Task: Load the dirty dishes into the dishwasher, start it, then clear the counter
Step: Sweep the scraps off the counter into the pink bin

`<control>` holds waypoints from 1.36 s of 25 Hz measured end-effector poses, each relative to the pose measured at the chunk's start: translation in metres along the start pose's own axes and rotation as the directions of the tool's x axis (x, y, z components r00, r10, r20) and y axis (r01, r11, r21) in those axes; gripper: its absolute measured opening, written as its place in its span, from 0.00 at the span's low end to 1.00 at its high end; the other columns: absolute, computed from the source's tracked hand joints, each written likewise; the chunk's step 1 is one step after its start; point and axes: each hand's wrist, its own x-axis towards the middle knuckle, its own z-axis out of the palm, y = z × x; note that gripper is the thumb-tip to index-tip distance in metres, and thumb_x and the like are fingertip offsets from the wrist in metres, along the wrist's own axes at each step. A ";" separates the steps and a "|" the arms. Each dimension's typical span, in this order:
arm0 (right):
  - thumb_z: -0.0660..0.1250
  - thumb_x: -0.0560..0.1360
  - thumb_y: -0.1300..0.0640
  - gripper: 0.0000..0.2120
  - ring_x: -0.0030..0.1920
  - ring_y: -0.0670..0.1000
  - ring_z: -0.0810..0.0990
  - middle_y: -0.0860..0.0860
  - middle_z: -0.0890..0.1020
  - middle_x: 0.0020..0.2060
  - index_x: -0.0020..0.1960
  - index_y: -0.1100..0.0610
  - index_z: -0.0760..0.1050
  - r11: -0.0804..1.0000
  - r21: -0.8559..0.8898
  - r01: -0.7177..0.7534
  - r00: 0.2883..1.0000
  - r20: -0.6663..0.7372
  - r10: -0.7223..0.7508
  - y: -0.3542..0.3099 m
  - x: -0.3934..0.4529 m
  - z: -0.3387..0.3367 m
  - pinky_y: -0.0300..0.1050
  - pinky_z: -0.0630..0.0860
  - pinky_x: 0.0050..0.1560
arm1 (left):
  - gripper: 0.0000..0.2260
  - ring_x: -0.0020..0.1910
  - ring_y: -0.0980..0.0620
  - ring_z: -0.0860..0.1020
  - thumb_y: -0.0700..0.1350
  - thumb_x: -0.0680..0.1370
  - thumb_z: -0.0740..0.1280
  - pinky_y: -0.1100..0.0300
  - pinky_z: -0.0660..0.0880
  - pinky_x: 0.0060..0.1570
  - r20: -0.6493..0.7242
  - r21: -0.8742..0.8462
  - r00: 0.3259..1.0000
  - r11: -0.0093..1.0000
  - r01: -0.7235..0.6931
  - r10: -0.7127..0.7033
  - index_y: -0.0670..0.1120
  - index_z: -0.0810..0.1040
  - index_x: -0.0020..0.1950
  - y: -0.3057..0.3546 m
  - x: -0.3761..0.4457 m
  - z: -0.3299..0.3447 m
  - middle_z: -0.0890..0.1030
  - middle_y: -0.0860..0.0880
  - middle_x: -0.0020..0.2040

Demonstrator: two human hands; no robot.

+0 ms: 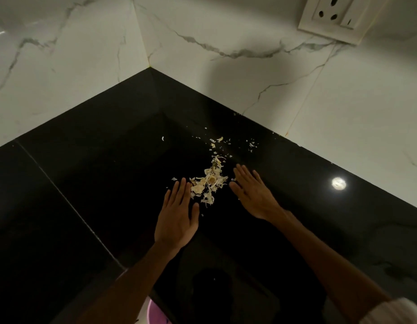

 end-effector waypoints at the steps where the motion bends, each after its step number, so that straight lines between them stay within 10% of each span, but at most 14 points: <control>1: 0.44 0.81 0.39 0.31 0.78 0.52 0.51 0.53 0.52 0.79 0.79 0.51 0.48 0.986 0.168 0.015 1.000 -0.024 -0.011 0.008 0.006 -0.017 0.49 0.48 0.76 | 0.29 0.77 0.56 0.37 0.59 0.81 0.41 0.58 0.37 0.74 0.000 -0.010 1.000 1.000 -0.003 0.003 0.48 0.46 0.79 0.000 0.001 0.000 0.42 0.51 0.79; 5: 0.44 0.80 0.35 0.36 0.76 0.55 0.59 0.57 0.61 0.76 0.77 0.58 0.54 0.982 0.104 -0.159 0.927 -0.326 0.185 0.072 0.061 -0.064 0.53 0.53 0.76 | 0.29 0.76 0.59 0.34 0.60 0.81 0.40 0.59 0.35 0.75 -0.006 -0.039 1.000 0.999 -0.001 0.001 0.49 0.44 0.79 -0.001 0.000 0.000 0.40 0.53 0.79; 11: 0.35 0.78 0.32 0.39 0.78 0.49 0.39 0.53 0.43 0.79 0.79 0.57 0.42 0.967 -0.240 -0.088 0.989 -0.133 0.057 0.062 0.108 -0.046 0.51 0.36 0.76 | 0.27 0.77 0.58 0.37 0.58 0.83 0.45 0.58 0.39 0.76 -0.014 -0.040 1.000 0.999 -0.012 0.011 0.48 0.46 0.79 -0.002 0.001 0.001 0.42 0.52 0.80; 16: 0.46 0.79 0.34 0.28 0.67 0.63 0.71 0.64 0.70 0.69 0.73 0.45 0.66 0.942 0.306 0.141 0.981 0.084 -0.174 0.017 0.097 -0.038 0.61 0.62 0.71 | 0.27 0.77 0.58 0.38 0.57 0.83 0.46 0.58 0.40 0.76 -0.015 -0.049 1.000 0.999 -0.009 0.008 0.48 0.48 0.80 0.000 0.001 -0.001 0.43 0.53 0.80; 20: 0.50 0.84 0.46 0.22 0.62 0.48 0.76 0.55 0.76 0.66 0.68 0.55 0.73 0.803 0.586 0.113 0.967 -0.251 0.047 0.006 0.141 -0.057 0.49 0.68 0.69 | 0.27 0.77 0.59 0.36 0.58 0.83 0.45 0.57 0.39 0.77 -0.014 -0.057 1.000 0.998 -0.003 0.002 0.49 0.46 0.79 -0.001 0.000 -0.001 0.42 0.53 0.80; 25: 0.45 0.85 0.49 0.23 0.78 0.51 0.54 0.51 0.59 0.77 0.77 0.56 0.60 0.985 0.115 0.126 0.990 -0.074 -0.118 -0.022 0.193 -0.041 0.43 0.48 0.74 | 0.28 0.77 0.60 0.36 0.59 0.82 0.44 0.57 0.40 0.77 -0.011 -0.083 1.000 0.997 0.000 -0.001 0.49 0.47 0.80 -0.001 0.001 -0.001 0.41 0.54 0.80; 32: 0.46 0.84 0.49 0.22 0.76 0.45 0.53 0.50 0.61 0.76 0.75 0.54 0.62 0.911 0.131 0.392 0.905 0.126 -0.407 -0.035 0.113 -0.017 0.43 0.49 0.75 | 0.28 0.77 0.59 0.37 0.58 0.83 0.45 0.57 0.39 0.77 -0.002 -0.073 1.000 0.997 0.008 -0.009 0.48 0.47 0.80 0.000 0.001 -0.002 0.43 0.53 0.80; 34: 0.48 0.84 0.47 0.22 0.74 0.44 0.59 0.49 0.65 0.75 0.74 0.54 0.65 0.919 0.138 0.368 0.928 0.003 -0.372 -0.026 0.076 -0.011 0.47 0.58 0.74 | 0.28 0.77 0.58 0.36 0.58 0.83 0.45 0.57 0.38 0.76 -0.003 -0.065 1.000 0.998 0.009 -0.009 0.48 0.47 0.80 0.000 0.000 -0.001 0.42 0.52 0.80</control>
